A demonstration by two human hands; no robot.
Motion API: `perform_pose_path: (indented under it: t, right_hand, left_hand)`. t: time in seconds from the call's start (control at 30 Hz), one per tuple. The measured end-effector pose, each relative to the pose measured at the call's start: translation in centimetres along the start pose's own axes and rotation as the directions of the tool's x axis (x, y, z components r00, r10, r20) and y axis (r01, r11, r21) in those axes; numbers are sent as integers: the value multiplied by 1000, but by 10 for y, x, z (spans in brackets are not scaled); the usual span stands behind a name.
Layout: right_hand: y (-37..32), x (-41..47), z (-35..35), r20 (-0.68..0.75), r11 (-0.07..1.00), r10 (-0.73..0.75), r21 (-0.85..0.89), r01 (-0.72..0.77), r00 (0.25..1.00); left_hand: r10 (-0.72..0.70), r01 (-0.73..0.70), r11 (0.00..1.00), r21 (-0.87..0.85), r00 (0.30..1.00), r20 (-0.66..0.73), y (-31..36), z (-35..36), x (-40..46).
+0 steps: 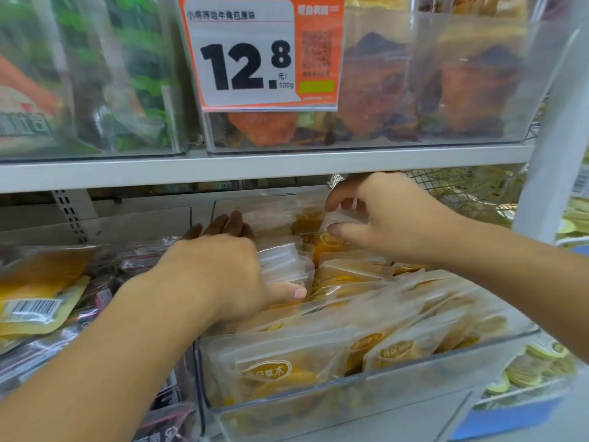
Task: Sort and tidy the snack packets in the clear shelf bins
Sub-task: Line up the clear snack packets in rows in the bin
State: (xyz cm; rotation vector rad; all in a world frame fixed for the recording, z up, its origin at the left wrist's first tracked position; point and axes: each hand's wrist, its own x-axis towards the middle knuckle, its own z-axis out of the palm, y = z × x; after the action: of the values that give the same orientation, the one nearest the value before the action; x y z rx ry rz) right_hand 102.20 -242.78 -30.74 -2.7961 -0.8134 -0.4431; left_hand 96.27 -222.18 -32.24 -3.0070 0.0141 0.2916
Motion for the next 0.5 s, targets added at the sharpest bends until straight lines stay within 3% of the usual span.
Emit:
perform_pose_path:
  t: [0.13,0.23,0.4,0.5]
  right_hand:
    - [-31,9,9,180,984,-129,-101,149,975]
    - [-42,25,15,299,966,-55,-227,127,953]
    - [-49,44,23,322,960,1,-266,89,947]
    - [-42,48,34,218,975,-72,-189,115,973]
  left_hand:
    - [5,-5,1000,-6,1000,-14,-1,2,0]
    - [23,-23,1000,-2,1000,2,-4,4,1]
    - [52,-52,998,-21,999,-9,-10,8,2]
    - [95,-98,995,-21,990,-105,-15,14,5]
